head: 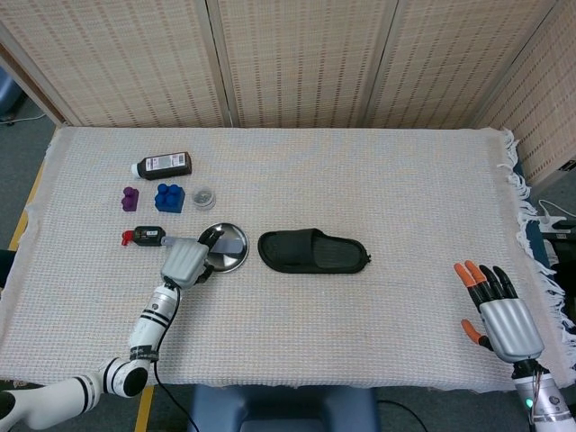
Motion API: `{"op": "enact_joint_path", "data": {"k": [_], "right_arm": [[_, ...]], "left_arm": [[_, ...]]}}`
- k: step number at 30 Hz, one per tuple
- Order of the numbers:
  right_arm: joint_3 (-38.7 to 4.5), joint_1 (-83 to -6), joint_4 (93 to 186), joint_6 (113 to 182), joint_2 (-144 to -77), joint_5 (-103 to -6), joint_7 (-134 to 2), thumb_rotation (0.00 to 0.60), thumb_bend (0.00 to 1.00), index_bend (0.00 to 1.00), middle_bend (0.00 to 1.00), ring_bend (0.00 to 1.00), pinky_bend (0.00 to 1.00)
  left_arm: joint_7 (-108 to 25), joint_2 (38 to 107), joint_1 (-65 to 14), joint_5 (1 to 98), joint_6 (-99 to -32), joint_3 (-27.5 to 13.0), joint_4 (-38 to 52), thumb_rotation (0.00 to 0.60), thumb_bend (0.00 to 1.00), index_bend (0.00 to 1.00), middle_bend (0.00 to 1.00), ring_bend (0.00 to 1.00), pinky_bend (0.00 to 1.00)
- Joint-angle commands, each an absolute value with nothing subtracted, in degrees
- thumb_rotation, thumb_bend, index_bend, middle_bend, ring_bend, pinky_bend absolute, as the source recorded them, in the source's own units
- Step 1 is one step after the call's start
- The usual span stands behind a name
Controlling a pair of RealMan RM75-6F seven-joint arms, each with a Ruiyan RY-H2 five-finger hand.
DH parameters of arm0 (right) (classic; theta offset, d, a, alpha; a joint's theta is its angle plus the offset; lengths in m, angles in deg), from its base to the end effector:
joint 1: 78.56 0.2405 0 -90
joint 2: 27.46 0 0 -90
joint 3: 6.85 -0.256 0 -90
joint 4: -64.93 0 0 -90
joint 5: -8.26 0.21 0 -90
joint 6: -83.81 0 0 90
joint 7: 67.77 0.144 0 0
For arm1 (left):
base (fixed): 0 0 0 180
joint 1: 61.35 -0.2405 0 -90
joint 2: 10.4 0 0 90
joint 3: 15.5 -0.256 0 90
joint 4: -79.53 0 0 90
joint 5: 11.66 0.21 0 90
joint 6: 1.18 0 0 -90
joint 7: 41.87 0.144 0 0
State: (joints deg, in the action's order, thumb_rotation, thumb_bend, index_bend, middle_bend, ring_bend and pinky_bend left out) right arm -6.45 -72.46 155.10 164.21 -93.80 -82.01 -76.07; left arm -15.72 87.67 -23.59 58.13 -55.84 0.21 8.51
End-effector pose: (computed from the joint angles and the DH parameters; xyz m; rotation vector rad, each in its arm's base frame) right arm -0.3108 -0.1744 0.1274 1.5888 -0.8369 0.7656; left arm -0.1714 0.3575 -0.0364 -1.7921 -0.7898 -0.8443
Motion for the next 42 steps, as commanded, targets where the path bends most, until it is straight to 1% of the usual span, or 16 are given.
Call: {"op": "enact_joint_path", "data": {"k": [1, 7, 14, 18, 23, 25, 27, 31, 36, 39, 42], "right_arm": [[-6.47, -72.42, 155.09, 164.01, -93.72, -81.76, -76.04, 0.600, 0.21, 0.00, 0.00, 0.00, 0.00], [-6.59, -72.31, 155.01, 163.62, -93.64, -81.12, -76.00, 0.600, 0.21, 0.00, 0.00, 0.00, 0.00], [-6.51, -72.30, 155.25, 163.62, -93.58, -81.11, -76.12, 0.600, 0.21, 0.00, 0.00, 0.00, 0.00], [-6.53, -72.27, 155.23, 163.56, -93.59, -80.95, -76.14, 0.600, 0.21, 0.00, 0.00, 0.00, 0.00], [-6.51, -72.17, 155.20, 163.33, -93.60, -80.79, -76.17, 0.600, 0.21, 0.00, 0.00, 0.00, 0.00], [-6.53, -72.18, 155.27, 163.33, -93.56, -80.71, -76.23, 0.600, 0.21, 0.00, 0.00, 0.00, 0.00], [-6.53, -72.21, 155.33, 163.41, -93.53, -80.72, -76.27, 0.600, 0.21, 0.00, 0.00, 0.00, 0.00], [-6.54, -72.26, 155.37, 163.60, -93.53, -80.73, -76.32, 0.600, 0.21, 0.00, 0.00, 0.00, 0.00], [-6.44, -72.12, 155.21, 163.46, -93.72, -80.98, -76.29, 0.600, 0.21, 0.00, 0.00, 0.00, 0.00], [-6.39, -71.78, 154.77, 163.24, -94.19, -81.48, -75.97, 0.600, 0.21, 0.00, 0.00, 0.00, 0.00], [-6.28, -70.53, 154.58, 161.58, -94.54, -82.23, -74.91, 0.600, 0.21, 0.00, 0.00, 0.00, 0.00]], "left_arm": [[-13.99, 89.88, -21.29, 55.75, -54.49, 1.05, 11.74, 0.600, 0.37, 0.16, 0.16, 0.78, 1.00], [-13.83, 91.81, -19.86, 54.74, -55.20, 0.82, 16.20, 0.600, 0.37, 0.22, 0.22, 0.79, 1.00], [-14.03, 93.63, -18.50, 54.08, -54.33, -0.28, 20.76, 0.600, 0.37, 0.26, 0.25, 0.79, 1.00], [-14.36, 94.70, -17.91, 54.41, -54.91, -0.73, 22.96, 0.600, 0.37, 0.28, 0.27, 0.79, 1.00], [-15.35, 95.75, -17.58, 55.36, -56.32, -1.16, 25.00, 0.600, 0.37, 0.37, 0.36, 0.79, 1.00], [-15.36, 96.14, -17.51, 55.55, -56.52, -1.49, 25.97, 0.600, 0.37, 0.39, 0.40, 0.79, 1.00], [-15.18, 96.40, -17.44, 55.45, -56.29, -1.79, 26.75, 0.600, 0.37, 0.39, 0.41, 0.79, 1.00], [-15.27, 96.60, -17.36, 55.33, -56.31, -1.93, 27.27, 0.600, 0.37, 0.39, 0.41, 0.79, 1.00], [-15.58, 96.36, -17.54, 56.15, -57.47, -2.40, 26.88, 0.600, 0.37, 0.43, 0.47, 0.79, 1.00], [-15.86, 95.71, -17.87, 56.75, -58.35, -2.72, 25.67, 0.600, 0.37, 0.44, 0.49, 0.79, 1.00], [-15.49, 94.37, -18.25, 57.26, -59.64, -2.76, 23.32, 0.600, 0.37, 0.44, 0.49, 0.79, 1.00]]}}
